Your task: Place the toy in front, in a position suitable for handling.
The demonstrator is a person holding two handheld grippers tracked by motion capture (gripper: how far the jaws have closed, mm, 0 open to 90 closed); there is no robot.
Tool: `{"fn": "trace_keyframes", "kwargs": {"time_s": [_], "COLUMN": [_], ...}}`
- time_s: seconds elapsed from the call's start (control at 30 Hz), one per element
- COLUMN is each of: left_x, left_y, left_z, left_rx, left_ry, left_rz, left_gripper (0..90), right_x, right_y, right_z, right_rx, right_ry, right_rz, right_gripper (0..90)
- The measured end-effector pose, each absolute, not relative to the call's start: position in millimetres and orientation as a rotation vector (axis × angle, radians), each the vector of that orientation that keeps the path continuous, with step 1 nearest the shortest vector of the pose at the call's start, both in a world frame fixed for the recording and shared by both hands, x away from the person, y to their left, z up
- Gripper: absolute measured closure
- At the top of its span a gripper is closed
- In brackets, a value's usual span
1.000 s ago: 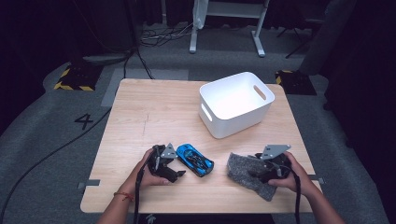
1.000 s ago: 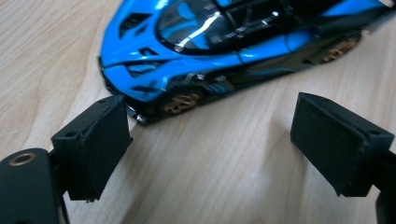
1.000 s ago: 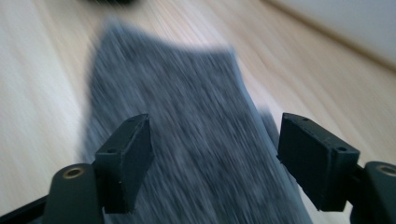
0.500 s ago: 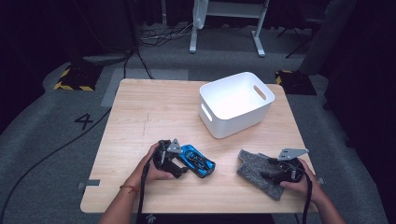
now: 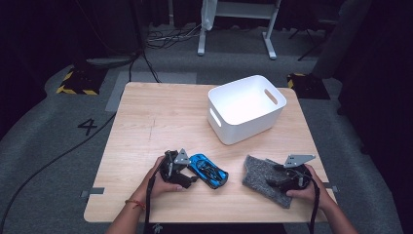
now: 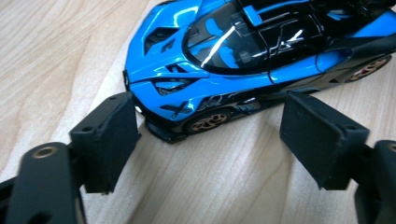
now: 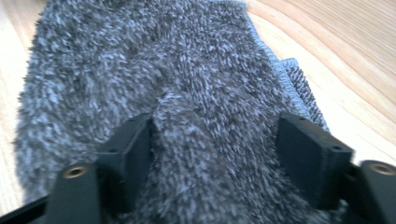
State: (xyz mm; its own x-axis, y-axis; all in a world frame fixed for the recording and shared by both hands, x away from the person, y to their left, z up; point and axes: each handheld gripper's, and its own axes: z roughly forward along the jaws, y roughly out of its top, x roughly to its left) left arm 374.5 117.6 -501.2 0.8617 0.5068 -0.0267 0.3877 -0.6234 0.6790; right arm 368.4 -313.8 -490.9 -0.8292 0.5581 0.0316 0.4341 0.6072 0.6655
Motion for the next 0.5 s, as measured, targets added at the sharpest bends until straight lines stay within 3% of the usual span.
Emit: {"fn": "trace_keyframes", "kwargs": {"time_s": [0.1,0.13,0.2,0.27,0.33,0.37,0.4,0.43,0.5], "left_x": [373.6,373.0,371.7,371.0,370.7,370.6,370.6,370.6,370.6], "left_y": [117.8,117.8,117.3,117.5,117.6,117.5,117.5,117.5,117.4], "left_z": [-502.4,-502.4,-502.5,-502.4,-502.5,-502.5,-502.5,-502.5,-502.6], "left_rx": [2.304,2.304,2.303,2.306,2.307,2.309,2.309,2.309,2.308], "left_ry": [0.640,0.640,0.642,0.640,0.637,0.637,0.637,0.637,0.638], "left_rz": [0.221,0.225,0.222,0.226,0.223,0.221,0.221,0.221,0.222], "left_gripper": [22.9,22.9,22.7,22.6,22.0,21.2,21.2,21.2,21.2], "right_x": [369.0,369.0,366.9,366.4,365.5,364.5,363.7,363.7,359.7], "right_y": [-308.3,-308.3,-305.9,-305.8,-307.1,-307.6,-307.1,-307.1,-303.6], "right_z": [-488.4,-488.4,-488.4,-488.0,-487.1,-486.0,-485.2,-485.2,-481.6], "right_rx": [0.785,0.785,0.743,0.737,0.724,0.735,0.744,0.744,0.722], "right_ry": [2.674,2.674,2.683,2.681,2.676,2.653,2.651,2.651,2.653], "right_rz": [1.036,1.036,1.057,1.057,1.078,1.090,1.105,1.105,1.112], "right_gripper": [61.9,61.9,72.1,72.2,67.7,51.3,43.8,43.8,33.9]}}
